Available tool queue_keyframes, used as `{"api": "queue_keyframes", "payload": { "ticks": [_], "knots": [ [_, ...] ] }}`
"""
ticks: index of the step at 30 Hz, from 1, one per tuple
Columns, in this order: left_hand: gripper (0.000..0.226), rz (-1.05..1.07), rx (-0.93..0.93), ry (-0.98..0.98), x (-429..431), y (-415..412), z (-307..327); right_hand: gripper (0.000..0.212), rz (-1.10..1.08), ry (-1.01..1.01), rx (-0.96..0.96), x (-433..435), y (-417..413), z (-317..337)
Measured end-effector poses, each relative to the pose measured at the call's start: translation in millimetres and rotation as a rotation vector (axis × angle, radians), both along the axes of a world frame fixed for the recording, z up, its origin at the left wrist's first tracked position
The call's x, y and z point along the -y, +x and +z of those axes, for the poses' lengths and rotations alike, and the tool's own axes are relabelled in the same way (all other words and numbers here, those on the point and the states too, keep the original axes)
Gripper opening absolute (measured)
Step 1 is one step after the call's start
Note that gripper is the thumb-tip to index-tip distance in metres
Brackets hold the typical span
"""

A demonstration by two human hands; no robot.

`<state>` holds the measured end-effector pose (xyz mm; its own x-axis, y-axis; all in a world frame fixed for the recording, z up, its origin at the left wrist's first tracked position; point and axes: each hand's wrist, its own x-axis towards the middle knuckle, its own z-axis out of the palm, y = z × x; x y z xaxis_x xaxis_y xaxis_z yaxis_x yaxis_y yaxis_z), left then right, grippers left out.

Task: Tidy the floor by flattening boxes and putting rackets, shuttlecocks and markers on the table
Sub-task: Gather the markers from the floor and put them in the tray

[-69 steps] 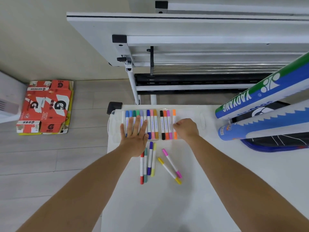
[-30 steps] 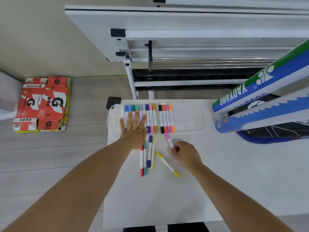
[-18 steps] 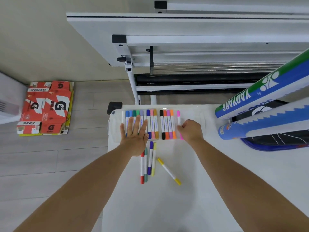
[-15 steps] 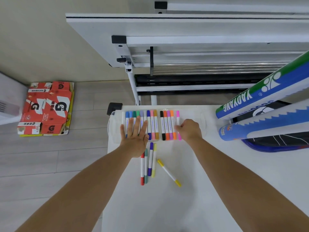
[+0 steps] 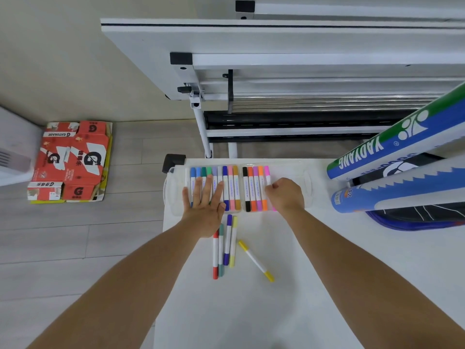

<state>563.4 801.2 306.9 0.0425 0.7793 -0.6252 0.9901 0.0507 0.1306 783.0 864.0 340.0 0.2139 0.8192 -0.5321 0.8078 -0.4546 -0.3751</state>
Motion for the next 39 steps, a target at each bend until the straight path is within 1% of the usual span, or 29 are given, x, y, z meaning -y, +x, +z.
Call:
{"api": "queue_keyframes", "payload": {
  "ticks": [8, 12, 15, 18, 23, 25, 27, 28, 30, 32, 34, 37, 39],
  "knots": [
    [0.065, -0.002, 0.001, 0.006, 0.1, -0.2, -1.0, 0.032, -0.007, -0.034, -0.02, -5.6, -0.7, -12.9],
    [0.066, 0.001, 0.0, 0.006, 0.1, 0.0, -1.0, 0.037, -0.001, -0.007, -0.01, -4.0, 4.4, -13.0],
    [0.066, 0.0, 0.003, 0.005, 0.0, 0.0, -0.3, 0.036, -0.004, -0.004, -0.01, -2.0, 6.6, -15.1],
    [0.065, 0.006, 0.005, -0.003, -0.2, 0.0, -0.8, 0.03, 0.008, 0.005, 0.009, -2.7, 8.8, -19.3],
    [0.065, 0.018, -0.002, -0.03, -2.5, 0.5, -0.3, 0.028, 0.056, -0.012, 0.061, -6.4, 7.2, -23.4],
    [0.065, 0.026, -0.008, -0.058, -4.6, 1.1, 1.2, 0.025, 0.082, 0.022, 0.103, -4.5, 6.5, -18.9],
    [0.065, 0.032, -0.013, -0.088, -6.7, 1.3, 3.8, 0.023, 0.128, 0.112, 0.111, 7.2, 5.8, -11.1],
    [0.065, 0.035, -0.013, -0.104, -7.9, 1.6, 5.3, 0.023, 0.158, 0.152, 0.072, 18.1, 4.8, -6.5],
    [0.065, 0.038, -0.01, -0.132, -9.3, 1.9, 8.9, 0.025, 0.256, 0.168, -0.024, 49.3, 1.3, 2.9],
    [0.064, 0.039, -0.009, -0.147, -9.5, 2.0, 12.1, 0.027, 0.411, 0.102, -0.054, 84.2, -0.7, 9.8],
    [0.063, 0.041, -0.006, -0.151, -9.1, 1.8, 14.5, 0.029, 0.532, 0.021, -0.03, 113.5, 1.2, 11.3],
    [0.063, 0.033, 0.002, -0.155, -8.7, 1.1, 16.0, 0.03, 0.623, -0.078, 0.006, 141.8, 7.1, 8.8],
    [0.063, 0.03, 0.004, -0.153, -8.4, 1.2, 15.8, 0.031, 0.673, -0.08, 0.038, 152.8, 9.0, 3.6]
  ]
}}
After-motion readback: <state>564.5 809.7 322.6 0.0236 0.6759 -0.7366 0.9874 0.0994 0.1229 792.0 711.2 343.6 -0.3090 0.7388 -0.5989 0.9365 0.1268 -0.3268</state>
